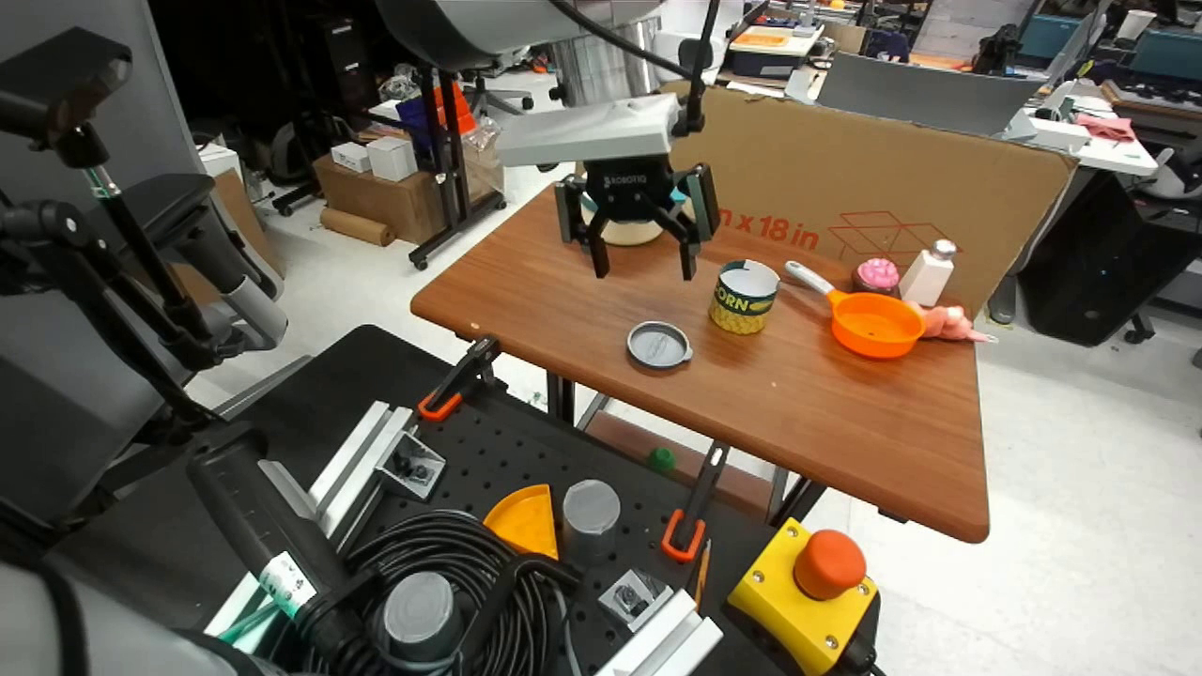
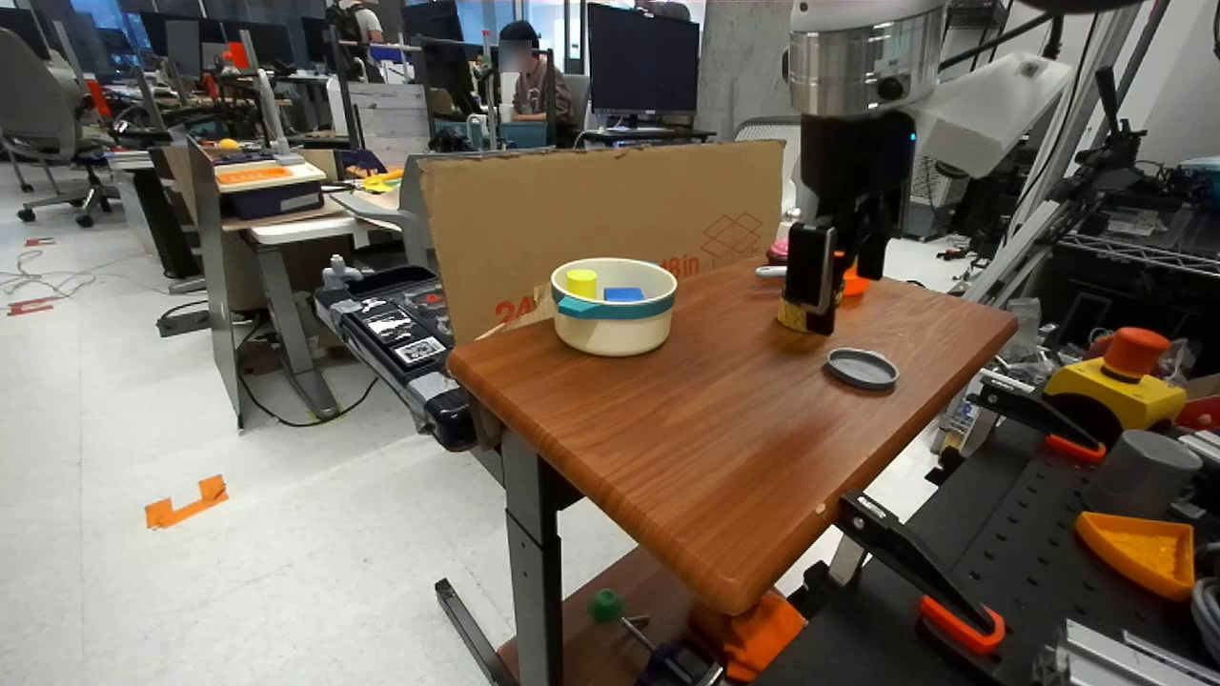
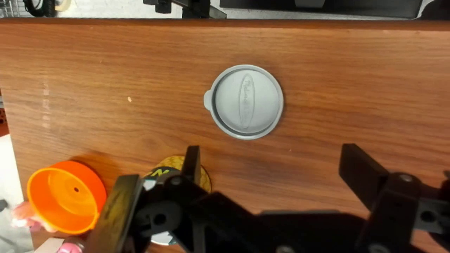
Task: Pick up the lid from the bottle and put it on the table
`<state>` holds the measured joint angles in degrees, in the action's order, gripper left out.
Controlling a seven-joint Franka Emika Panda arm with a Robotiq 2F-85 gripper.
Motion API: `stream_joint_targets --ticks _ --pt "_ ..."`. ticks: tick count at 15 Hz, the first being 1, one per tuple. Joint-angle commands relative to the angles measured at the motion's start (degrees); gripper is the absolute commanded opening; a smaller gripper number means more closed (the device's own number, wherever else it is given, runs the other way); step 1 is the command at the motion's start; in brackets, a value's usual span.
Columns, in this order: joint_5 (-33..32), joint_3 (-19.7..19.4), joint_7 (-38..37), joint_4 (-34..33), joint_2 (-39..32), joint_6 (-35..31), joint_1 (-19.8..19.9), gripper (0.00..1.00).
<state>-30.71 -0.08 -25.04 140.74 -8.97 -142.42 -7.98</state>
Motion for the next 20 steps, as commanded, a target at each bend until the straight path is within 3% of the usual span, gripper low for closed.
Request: stream_joint_targets --ticks 1,5,6,20 --pt "1.2 1.0 2.7 2.9 5.6 -0.3 0.2 1.0" --pt "3.2 2.0 4.4 3.8 8.5 0.3 0.8 1.0" --pt "1.2 1.8 2.1 2.3 6.0 0.1 0.9 1.0" --pt "2.0 2.3 2.5 3.0 7.2 0.1 1.1 1.0"
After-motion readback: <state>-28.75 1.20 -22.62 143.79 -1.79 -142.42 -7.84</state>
